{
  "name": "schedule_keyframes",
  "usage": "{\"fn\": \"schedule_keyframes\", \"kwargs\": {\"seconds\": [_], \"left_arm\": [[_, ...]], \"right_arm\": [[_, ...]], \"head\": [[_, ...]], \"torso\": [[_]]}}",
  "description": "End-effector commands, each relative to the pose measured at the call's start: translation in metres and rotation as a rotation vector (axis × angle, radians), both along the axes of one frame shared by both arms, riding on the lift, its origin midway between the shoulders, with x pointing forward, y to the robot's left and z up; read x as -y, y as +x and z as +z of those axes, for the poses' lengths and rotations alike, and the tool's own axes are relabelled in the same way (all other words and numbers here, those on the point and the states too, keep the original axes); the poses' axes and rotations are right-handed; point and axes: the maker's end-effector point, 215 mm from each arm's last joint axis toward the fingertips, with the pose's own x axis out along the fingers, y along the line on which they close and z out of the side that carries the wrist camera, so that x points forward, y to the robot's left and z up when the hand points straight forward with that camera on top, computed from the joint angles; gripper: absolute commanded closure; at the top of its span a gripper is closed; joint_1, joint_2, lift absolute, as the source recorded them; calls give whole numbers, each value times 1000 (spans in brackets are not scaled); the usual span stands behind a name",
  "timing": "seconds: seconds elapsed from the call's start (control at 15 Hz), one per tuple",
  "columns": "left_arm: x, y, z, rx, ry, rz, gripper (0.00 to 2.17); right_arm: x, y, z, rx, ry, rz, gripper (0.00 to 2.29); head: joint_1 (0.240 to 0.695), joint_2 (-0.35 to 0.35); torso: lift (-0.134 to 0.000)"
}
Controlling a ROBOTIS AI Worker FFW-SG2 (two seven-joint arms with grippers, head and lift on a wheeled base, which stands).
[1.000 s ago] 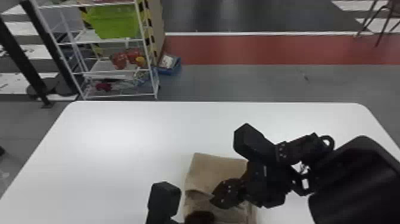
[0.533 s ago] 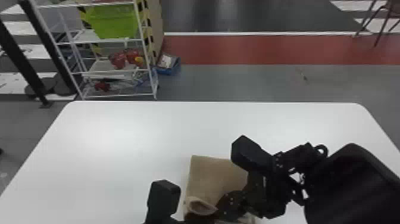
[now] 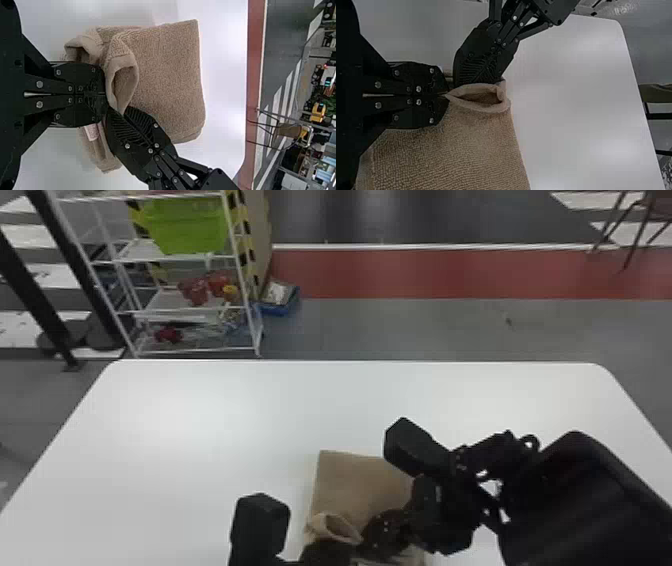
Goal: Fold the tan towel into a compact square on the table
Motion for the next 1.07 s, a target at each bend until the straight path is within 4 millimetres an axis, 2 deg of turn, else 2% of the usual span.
{"fn": "schedule_keyframes", "kwargs": {"seconds": [0.0,0.2,0.4,0.47,0.6,0.67,0.73,0.87,0.93,1.0], "left_arm": [[-6,0,19,33,-14,10,1875],[-16,-4,35,54,-21,27,1875],[-23,6,57,137,-36,49,1875],[-22,6,59,146,-41,48,1878],[-15,6,46,126,-44,35,1878],[-11,5,39,116,-46,27,1878],[-9,4,32,104,-45,22,1878],[-5,3,23,86,-45,10,1878],[-5,2,19,73,-40,9,1878],[-5,2,18,69,-38,8,1878]], "right_arm": [[-1,-2,-3,-14,0,1,1403],[-5,-2,-3,-11,2,1,1403],[-7,-2,-3,-12,1,1,1403],[-8,-3,-3,-13,5,2,1403],[-10,-4,-3,-17,8,0,1399],[-9,-4,-3,-18,8,-3,1295],[-7,-4,-4,-23,7,-12,998],[-4,-4,-6,-32,6,-23,886],[-2,-5,-6,-37,10,-29,559],[3,-4,-7,-38,8,-38,421]], "head": [[695,34],[695,48],[695,75],[695,82],[695,88],[695,87],[695,84],[695,73],[695,62],[695,56]], "torso": [[-123],[-123],[-123],[-123],[-123],[-123],[-123],[-123],[-123],[-123]]}}
